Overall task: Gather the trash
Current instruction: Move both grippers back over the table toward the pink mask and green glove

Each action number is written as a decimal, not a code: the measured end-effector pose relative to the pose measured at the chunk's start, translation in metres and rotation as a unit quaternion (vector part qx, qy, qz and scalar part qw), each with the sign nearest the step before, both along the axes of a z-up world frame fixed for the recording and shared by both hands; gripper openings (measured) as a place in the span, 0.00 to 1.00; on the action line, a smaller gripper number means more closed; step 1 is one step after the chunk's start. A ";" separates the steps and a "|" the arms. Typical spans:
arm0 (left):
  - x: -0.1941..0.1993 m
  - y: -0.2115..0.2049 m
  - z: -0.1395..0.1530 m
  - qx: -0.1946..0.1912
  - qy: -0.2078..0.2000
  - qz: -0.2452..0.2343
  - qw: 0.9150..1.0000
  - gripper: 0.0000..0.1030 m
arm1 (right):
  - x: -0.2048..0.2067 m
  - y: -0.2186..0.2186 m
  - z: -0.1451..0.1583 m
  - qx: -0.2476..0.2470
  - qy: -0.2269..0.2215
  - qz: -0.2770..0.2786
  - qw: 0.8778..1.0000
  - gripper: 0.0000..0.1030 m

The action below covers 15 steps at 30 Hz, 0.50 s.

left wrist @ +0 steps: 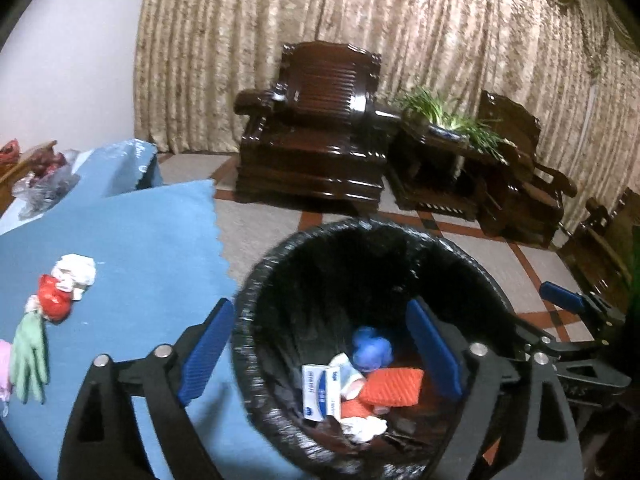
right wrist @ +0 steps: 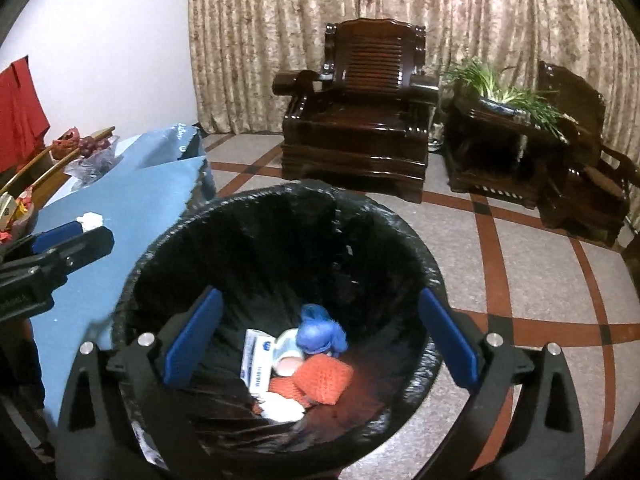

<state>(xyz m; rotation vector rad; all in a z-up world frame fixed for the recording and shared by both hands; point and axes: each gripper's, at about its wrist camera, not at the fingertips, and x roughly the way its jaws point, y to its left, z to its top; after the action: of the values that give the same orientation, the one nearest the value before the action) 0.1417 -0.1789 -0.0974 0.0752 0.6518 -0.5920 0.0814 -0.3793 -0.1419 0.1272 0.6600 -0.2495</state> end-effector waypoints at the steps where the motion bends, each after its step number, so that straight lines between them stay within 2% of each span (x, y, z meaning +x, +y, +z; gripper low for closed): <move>1: 0.000 0.006 0.003 0.000 -0.003 0.006 1.000 0.86 | 0.001 0.004 0.002 0.000 -0.002 0.003 1.000 0.93; 8: -0.001 0.054 0.017 0.001 -0.023 0.055 0.998 0.91 | 0.017 0.037 0.019 0.014 -0.022 0.039 0.999 0.94; 15: 0.006 0.122 0.027 0.003 -0.035 0.127 0.991 0.94 | 0.048 0.086 0.030 0.024 -0.026 0.089 0.995 0.94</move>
<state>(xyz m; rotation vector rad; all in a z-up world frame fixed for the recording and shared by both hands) 0.1473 -0.0573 -0.0704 0.0184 0.5846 -0.3394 0.1290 -0.2931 -0.1117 0.1196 0.6225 -0.0596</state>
